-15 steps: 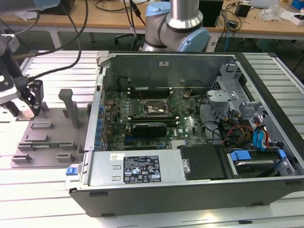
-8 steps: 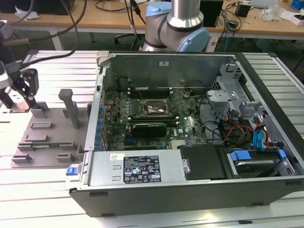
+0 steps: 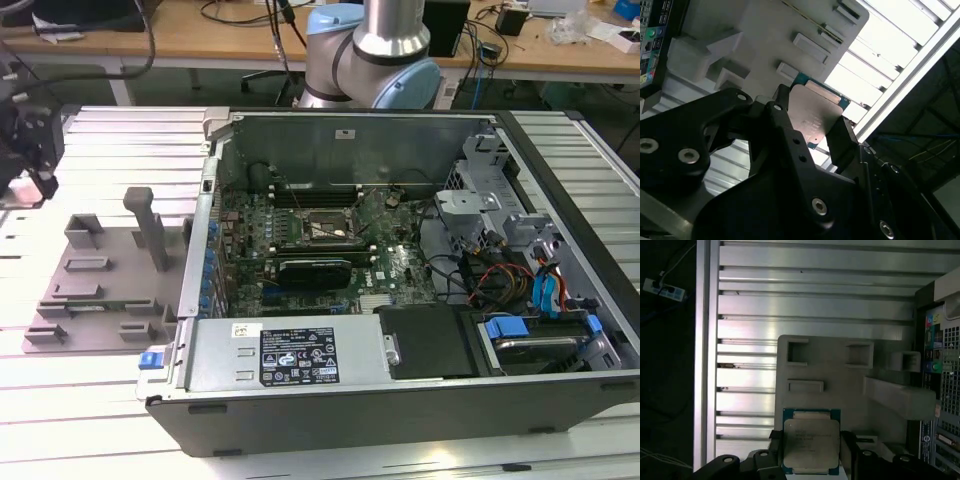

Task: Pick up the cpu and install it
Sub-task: 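Pick up the cpu and move it towards the insertion slot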

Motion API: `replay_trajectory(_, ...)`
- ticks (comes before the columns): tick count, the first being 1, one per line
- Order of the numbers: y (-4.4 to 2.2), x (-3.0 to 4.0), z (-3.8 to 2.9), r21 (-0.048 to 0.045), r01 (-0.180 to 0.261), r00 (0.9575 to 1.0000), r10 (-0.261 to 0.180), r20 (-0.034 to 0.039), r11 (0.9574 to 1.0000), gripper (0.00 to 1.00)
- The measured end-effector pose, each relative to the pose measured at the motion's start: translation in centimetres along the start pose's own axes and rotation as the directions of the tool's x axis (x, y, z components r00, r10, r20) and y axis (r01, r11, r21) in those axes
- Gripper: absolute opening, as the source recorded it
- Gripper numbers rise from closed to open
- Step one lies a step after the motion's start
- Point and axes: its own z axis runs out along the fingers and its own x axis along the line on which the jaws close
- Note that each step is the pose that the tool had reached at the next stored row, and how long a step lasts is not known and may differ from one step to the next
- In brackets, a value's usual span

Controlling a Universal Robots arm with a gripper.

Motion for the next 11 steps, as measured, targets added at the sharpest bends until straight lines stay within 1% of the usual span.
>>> replay_trajectory(3, -0.05, 0.0, -2.07, 0.0002, 0.0, 1.0, 0.0, -0.0001, 1.0, 0.55)
replay_trajectory(4, -0.05, -0.01, -2.32, 0.0002, 0.0, 1.0, 0.0, 0.0, 1.0, 0.55)
replay_trajectory(5, -0.06, 0.0, -2.51, 0.0002, 0.0, 1.0, 0.0, 0.0, 1.0, 0.55)
replay_trajectory(11, -0.06, -0.05, -2.54, 0.0, 0.0, 1.0, 0.0, -0.0002, 1.0, 0.55)
